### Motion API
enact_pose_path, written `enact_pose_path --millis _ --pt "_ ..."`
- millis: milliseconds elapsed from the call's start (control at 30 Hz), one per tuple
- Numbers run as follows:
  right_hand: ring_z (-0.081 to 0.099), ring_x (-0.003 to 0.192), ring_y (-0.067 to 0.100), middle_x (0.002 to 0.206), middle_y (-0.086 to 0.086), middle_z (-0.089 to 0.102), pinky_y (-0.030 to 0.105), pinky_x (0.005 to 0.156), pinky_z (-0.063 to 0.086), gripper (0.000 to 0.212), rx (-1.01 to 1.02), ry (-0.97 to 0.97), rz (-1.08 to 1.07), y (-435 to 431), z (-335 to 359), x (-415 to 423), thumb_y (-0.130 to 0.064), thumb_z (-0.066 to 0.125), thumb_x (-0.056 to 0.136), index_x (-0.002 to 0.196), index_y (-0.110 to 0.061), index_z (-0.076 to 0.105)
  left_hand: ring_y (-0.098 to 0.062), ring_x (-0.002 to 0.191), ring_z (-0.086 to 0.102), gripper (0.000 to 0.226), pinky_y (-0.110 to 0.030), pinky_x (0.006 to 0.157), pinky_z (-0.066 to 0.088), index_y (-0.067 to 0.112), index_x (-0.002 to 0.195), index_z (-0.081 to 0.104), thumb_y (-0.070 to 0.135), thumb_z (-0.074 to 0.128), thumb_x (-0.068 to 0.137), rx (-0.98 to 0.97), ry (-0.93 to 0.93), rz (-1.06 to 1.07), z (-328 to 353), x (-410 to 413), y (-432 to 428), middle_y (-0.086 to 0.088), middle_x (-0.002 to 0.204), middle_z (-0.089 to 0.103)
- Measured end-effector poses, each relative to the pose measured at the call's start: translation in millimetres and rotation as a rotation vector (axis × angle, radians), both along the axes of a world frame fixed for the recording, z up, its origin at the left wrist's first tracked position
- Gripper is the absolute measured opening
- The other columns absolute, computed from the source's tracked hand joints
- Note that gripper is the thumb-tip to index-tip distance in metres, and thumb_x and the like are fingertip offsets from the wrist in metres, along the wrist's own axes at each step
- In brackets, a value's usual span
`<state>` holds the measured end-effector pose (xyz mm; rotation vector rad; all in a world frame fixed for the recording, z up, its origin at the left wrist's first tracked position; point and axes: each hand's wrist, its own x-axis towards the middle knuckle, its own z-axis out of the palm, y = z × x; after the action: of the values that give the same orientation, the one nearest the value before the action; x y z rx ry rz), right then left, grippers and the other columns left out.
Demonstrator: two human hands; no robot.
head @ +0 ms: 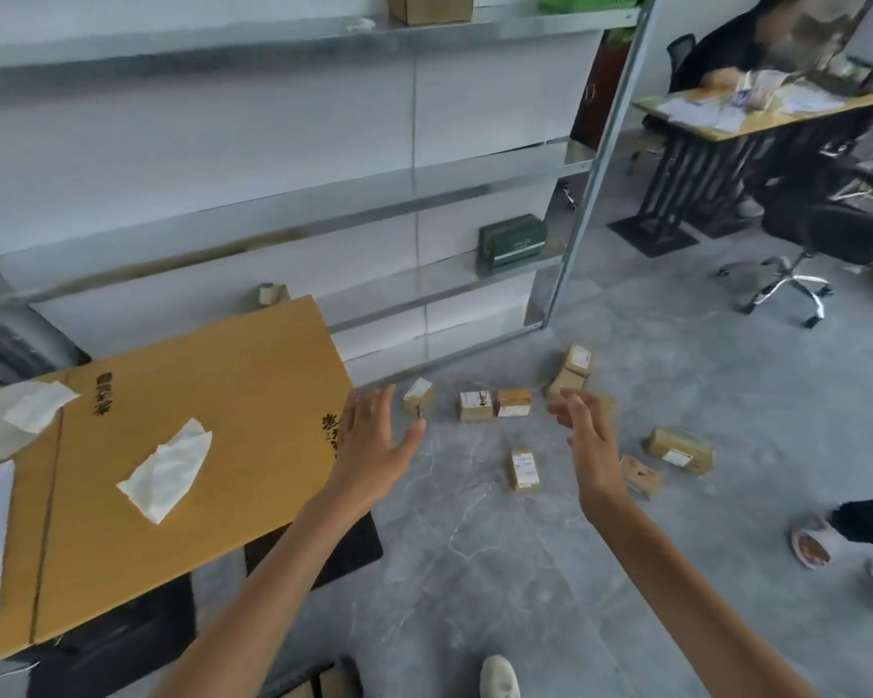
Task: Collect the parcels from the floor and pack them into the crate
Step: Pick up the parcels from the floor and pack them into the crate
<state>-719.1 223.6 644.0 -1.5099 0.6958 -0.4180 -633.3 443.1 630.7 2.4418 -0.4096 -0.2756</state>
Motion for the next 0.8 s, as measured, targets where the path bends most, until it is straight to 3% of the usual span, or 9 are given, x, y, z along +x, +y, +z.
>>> enact_pose_path --millis 267,400,600,800 --pt "0.056 0.098 0.017 0.099 0.005 0.064 0.027 0.080 0.039 0.021 -0.007 0.087 0.007 -131.2 -8.2 14.4 -0.021 0.039 0.101 0.109 -0.011 0.056 -0.013 0.144 -0.003 0.061 -0.039 0.115 0.010 0.025 0.145 0.022 0.052 0.038 0.093 -0.047 0.036 -0.041 -4.1 41.5 -124.4 0.006 0.152 0.018" --pt "0.058 0.085 0.011 0.097 0.008 0.063 0.023 0.077 0.040 0.027 -0.014 0.093 -0.021 -161.6 -10.9 25.6 -0.015 0.039 0.100 0.115 0.000 0.056 -0.017 0.144 -0.001 0.058 -0.042 0.116 0.012 0.021 0.145 0.024 0.046 0.040 0.095 -0.039 0.023 -0.032 0.2 62.6 -140.6 0.001 0.152 0.021" --pt "0.058 0.101 0.020 0.104 0.012 0.065 0.033 0.090 0.036 0.026 -0.005 0.118 -0.023 -184.9 -11.7 72.7 -0.016 0.038 0.100 0.115 -0.004 0.056 -0.017 0.145 -0.001 0.057 -0.043 0.116 0.012 0.020 0.145 0.027 0.044 0.041 0.095 -0.104 0.024 0.017 6.5 113.4 -146.4 -0.001 0.153 0.018" --pt "0.058 0.099 0.019 0.101 0.010 0.066 0.032 0.092 0.038 0.022 0.035 0.125 -0.053 -209.5 -22.9 142.0 -0.016 0.038 0.100 0.106 -0.010 0.058 -0.025 0.142 0.013 0.054 -0.046 0.115 0.019 0.014 0.142 0.033 0.039 0.044 0.095 -0.105 0.017 0.050 -7.3 203.6 -162.1 -0.007 0.148 0.031"
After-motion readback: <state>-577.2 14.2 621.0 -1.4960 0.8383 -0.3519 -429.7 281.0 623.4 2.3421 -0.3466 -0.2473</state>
